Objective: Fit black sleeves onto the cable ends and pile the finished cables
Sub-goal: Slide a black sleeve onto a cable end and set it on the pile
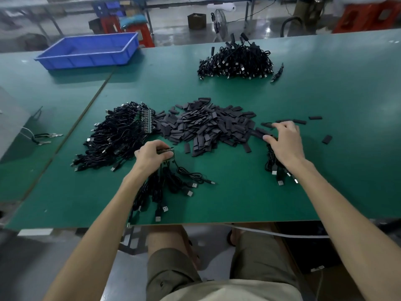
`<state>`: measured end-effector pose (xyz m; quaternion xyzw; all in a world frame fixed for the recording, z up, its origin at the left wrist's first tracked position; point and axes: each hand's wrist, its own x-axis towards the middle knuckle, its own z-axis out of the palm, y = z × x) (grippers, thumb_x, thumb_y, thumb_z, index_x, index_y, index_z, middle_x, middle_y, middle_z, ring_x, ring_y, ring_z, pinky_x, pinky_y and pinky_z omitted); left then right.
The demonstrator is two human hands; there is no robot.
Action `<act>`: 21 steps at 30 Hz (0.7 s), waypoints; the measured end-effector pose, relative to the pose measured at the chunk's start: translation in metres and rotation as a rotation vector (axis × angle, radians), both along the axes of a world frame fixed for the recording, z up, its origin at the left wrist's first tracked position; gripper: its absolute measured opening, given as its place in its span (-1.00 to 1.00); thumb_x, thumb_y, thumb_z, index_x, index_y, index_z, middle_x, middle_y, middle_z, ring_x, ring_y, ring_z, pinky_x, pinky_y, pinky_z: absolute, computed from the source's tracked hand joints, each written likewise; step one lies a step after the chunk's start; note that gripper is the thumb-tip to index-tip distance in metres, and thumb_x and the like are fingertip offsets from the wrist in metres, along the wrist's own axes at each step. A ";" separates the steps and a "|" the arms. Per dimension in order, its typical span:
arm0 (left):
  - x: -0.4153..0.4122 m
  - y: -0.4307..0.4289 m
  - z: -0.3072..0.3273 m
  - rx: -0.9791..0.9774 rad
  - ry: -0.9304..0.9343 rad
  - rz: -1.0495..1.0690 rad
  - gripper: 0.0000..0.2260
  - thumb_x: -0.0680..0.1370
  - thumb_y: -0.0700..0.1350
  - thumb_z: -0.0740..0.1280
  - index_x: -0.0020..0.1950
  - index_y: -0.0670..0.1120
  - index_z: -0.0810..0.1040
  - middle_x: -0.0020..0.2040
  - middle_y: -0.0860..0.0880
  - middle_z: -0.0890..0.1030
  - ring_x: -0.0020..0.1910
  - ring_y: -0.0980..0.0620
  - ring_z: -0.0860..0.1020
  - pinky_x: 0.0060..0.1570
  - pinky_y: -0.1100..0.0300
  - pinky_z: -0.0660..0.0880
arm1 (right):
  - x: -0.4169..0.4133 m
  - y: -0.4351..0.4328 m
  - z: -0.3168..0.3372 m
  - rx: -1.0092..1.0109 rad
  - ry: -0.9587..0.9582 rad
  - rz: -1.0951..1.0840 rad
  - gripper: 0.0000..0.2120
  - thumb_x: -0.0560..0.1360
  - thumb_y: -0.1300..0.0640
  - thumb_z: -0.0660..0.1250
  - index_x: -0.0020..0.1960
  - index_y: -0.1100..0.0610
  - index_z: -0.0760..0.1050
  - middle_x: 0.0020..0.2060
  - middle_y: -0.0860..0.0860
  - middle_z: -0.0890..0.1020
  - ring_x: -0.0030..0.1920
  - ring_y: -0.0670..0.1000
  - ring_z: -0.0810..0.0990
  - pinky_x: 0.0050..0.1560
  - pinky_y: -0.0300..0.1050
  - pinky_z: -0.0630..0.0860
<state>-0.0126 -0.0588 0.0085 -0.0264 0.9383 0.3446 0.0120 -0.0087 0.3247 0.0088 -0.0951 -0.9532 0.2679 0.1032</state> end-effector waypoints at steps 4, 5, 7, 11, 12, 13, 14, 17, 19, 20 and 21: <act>0.007 0.020 0.013 0.032 0.065 0.014 -0.86 0.44 0.05 0.57 -0.09 0.10 0.66 -0.12 0.16 0.66 0.04 0.02 0.58 0.26 0.00 0.20 | 0.014 -0.036 0.008 0.086 0.175 0.117 -0.62 0.65 0.07 0.36 0.38 0.26 0.53 0.28 0.16 0.55 0.33 0.15 0.45 0.45 0.08 0.36; 0.009 0.028 0.016 0.076 0.059 -0.007 -0.86 0.43 0.02 0.59 -0.10 0.09 0.67 -0.13 0.15 0.68 0.02 0.03 0.61 0.32 -0.06 0.29 | 0.018 -0.048 0.009 0.063 0.189 0.169 -0.65 0.64 0.06 0.37 0.34 0.23 0.56 0.23 0.14 0.60 0.28 0.12 0.52 0.41 0.06 0.40; 0.012 0.044 0.022 0.148 0.028 -0.070 -0.86 0.43 -0.05 0.60 -0.12 0.08 0.67 -0.15 0.13 0.69 -0.03 0.05 0.64 0.30 -0.16 0.44 | 0.027 -0.073 0.011 -0.086 0.085 0.293 -0.67 0.60 0.02 0.43 0.28 0.17 0.61 0.11 0.06 0.68 0.11 0.02 0.62 0.30 -0.01 0.52; 0.020 0.070 0.027 0.099 0.016 -0.253 -0.91 0.50 -0.11 0.52 -0.03 0.02 0.68 -0.10 0.09 0.69 -0.05 0.07 0.65 0.19 -0.06 0.56 | 0.039 -0.114 0.002 -0.381 -0.174 0.446 -0.72 0.51 0.00 0.54 0.16 0.11 0.68 0.00 -0.01 0.73 -0.01 -0.08 0.68 0.15 -0.12 0.59; 0.021 0.074 0.027 0.093 0.015 -0.287 -0.91 0.51 -0.12 0.51 0.00 -0.02 0.69 -0.09 0.07 0.69 -0.05 0.08 0.64 0.15 -0.01 0.58 | 0.041 -0.120 -0.002 -0.439 -0.178 0.439 -0.75 0.50 0.02 0.55 0.11 0.11 0.69 -0.03 0.00 0.74 -0.01 -0.07 0.69 0.13 -0.10 0.60; 0.022 0.077 0.026 0.095 0.015 -0.307 -0.90 0.51 -0.14 0.49 0.01 -0.05 0.70 -0.09 0.06 0.69 -0.06 0.09 0.64 0.11 0.04 0.59 | 0.042 -0.125 -0.005 -0.490 -0.173 0.421 -0.78 0.50 0.05 0.55 0.08 0.13 0.69 -0.07 0.02 0.75 -0.02 -0.03 0.70 0.10 -0.06 0.61; 0.023 0.078 0.025 0.096 0.019 -0.311 -0.90 0.52 -0.15 0.49 0.02 -0.06 0.70 -0.10 0.06 0.69 -0.07 0.11 0.64 0.07 0.10 0.60 | 0.043 -0.128 -0.008 -0.523 -0.166 0.402 -0.81 0.51 0.08 0.55 0.06 0.15 0.68 -0.10 0.04 0.75 -0.03 0.00 0.71 0.09 -0.04 0.63; 0.024 0.079 0.024 0.080 0.033 -0.293 -0.89 0.51 -0.14 0.48 0.04 -0.06 0.70 -0.10 0.08 0.68 -0.08 0.16 0.62 -0.04 0.25 0.54 | 0.045 -0.130 -0.014 -0.633 -0.168 0.366 -0.90 0.51 0.14 0.54 -0.01 0.13 0.69 -0.18 0.01 0.77 -0.09 -0.07 0.74 0.01 -0.17 0.63; 0.023 0.080 0.022 0.065 0.030 -0.276 -0.87 0.51 -0.13 0.47 0.05 -0.05 0.70 -0.09 0.09 0.68 -0.08 0.17 0.62 -0.05 0.27 0.53 | 0.046 -0.128 -0.016 -0.688 -0.163 0.353 -0.95 0.51 0.15 0.53 -0.07 0.06 0.68 -0.24 -0.06 0.76 -0.18 -0.19 0.72 -0.10 -0.37 0.54; 0.023 0.080 0.021 0.066 0.027 -0.270 -0.87 0.51 -0.13 0.48 0.05 -0.04 0.70 -0.10 0.09 0.68 -0.09 0.18 0.62 -0.07 0.26 0.52 | 0.046 -0.128 -0.016 -0.693 -0.156 0.344 -0.94 0.51 0.15 0.53 -0.09 0.03 0.67 -0.25 -0.09 0.76 -0.20 -0.22 0.71 -0.13 -0.42 0.51; 0.023 0.080 0.021 0.072 0.025 -0.264 -0.88 0.51 -0.13 0.48 0.04 -0.05 0.71 -0.11 0.09 0.68 -0.10 0.18 0.62 -0.08 0.25 0.53 | 0.046 -0.128 -0.017 -0.690 -0.148 0.335 -0.93 0.50 0.14 0.54 -0.10 0.00 0.67 -0.26 -0.10 0.76 -0.20 -0.23 0.71 -0.14 -0.44 0.51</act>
